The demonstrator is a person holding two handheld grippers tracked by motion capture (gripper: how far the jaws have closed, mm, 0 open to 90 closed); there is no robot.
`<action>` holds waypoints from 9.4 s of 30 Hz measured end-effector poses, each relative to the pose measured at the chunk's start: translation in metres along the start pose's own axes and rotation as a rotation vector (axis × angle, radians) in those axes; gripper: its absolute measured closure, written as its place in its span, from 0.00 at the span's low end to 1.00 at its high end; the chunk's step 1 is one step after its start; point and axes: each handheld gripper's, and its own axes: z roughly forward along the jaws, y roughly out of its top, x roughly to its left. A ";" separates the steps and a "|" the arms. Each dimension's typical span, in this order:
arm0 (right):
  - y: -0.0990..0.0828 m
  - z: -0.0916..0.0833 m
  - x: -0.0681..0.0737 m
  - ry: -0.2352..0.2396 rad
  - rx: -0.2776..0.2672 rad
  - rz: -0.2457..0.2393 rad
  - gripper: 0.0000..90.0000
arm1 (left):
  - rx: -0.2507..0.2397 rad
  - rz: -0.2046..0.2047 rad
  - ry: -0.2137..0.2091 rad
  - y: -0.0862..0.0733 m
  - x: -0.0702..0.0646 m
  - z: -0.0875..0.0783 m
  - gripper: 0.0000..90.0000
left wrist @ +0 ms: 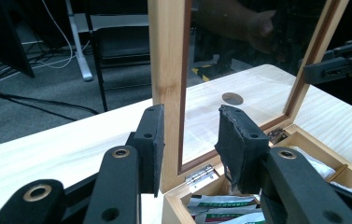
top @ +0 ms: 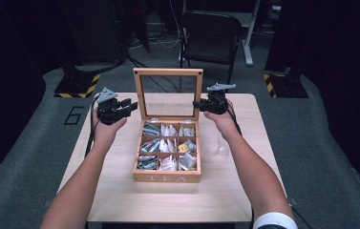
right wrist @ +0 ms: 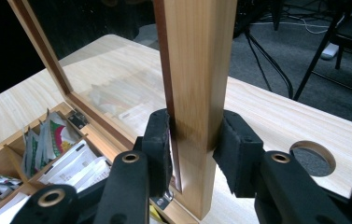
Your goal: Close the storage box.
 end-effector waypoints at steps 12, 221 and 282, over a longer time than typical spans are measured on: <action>0.005 0.008 -0.005 -0.018 0.023 0.027 0.73 | 0.004 0.018 -0.005 -0.003 -0.003 -0.003 0.68; -0.019 -0.120 0.091 0.214 -0.016 -0.206 0.99 | -0.015 -0.024 0.020 -0.008 -0.012 -0.045 0.59; -0.034 -0.150 0.005 -0.050 -0.001 -0.103 0.99 | -0.009 -0.035 0.026 -0.014 -0.011 -0.043 0.59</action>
